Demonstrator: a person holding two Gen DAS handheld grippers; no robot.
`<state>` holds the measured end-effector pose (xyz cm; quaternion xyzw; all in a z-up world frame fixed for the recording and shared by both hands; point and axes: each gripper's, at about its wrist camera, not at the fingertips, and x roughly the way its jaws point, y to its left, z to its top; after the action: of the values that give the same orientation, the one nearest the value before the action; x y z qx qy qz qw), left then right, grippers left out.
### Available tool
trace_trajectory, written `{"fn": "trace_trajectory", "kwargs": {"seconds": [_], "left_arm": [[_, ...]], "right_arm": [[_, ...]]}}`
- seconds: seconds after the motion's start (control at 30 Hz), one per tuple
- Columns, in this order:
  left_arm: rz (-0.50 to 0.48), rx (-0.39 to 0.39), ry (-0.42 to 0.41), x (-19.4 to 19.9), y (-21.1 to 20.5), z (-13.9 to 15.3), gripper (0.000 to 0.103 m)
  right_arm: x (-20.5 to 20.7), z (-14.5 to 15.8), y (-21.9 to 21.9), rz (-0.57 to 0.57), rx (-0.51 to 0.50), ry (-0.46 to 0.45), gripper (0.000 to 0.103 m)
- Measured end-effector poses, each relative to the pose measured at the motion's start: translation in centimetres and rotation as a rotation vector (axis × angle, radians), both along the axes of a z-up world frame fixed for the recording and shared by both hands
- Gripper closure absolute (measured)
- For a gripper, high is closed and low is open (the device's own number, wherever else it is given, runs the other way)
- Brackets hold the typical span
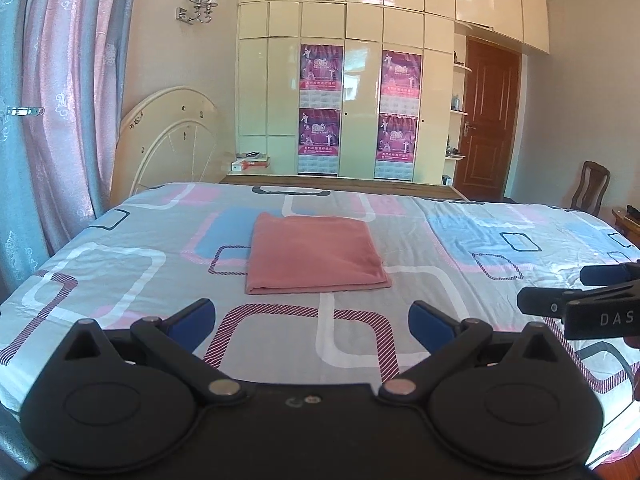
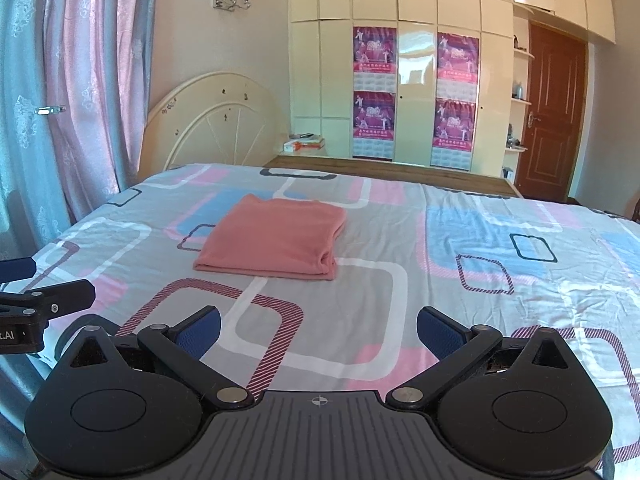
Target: Fold small clothes
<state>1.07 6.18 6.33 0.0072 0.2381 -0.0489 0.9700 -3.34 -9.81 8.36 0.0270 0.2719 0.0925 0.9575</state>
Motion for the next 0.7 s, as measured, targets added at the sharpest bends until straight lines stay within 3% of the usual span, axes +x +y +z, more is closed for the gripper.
{"fn": "trace_trajectory", "kwargs": {"seconds": [0.7], "left_arm": [[-0.011, -0.001, 0.003, 0.18, -0.20, 0.07, 0.000]], "right_arm": [[-0.10, 0.21, -0.58, -0.015, -0.001, 0.005, 0.000]]}}
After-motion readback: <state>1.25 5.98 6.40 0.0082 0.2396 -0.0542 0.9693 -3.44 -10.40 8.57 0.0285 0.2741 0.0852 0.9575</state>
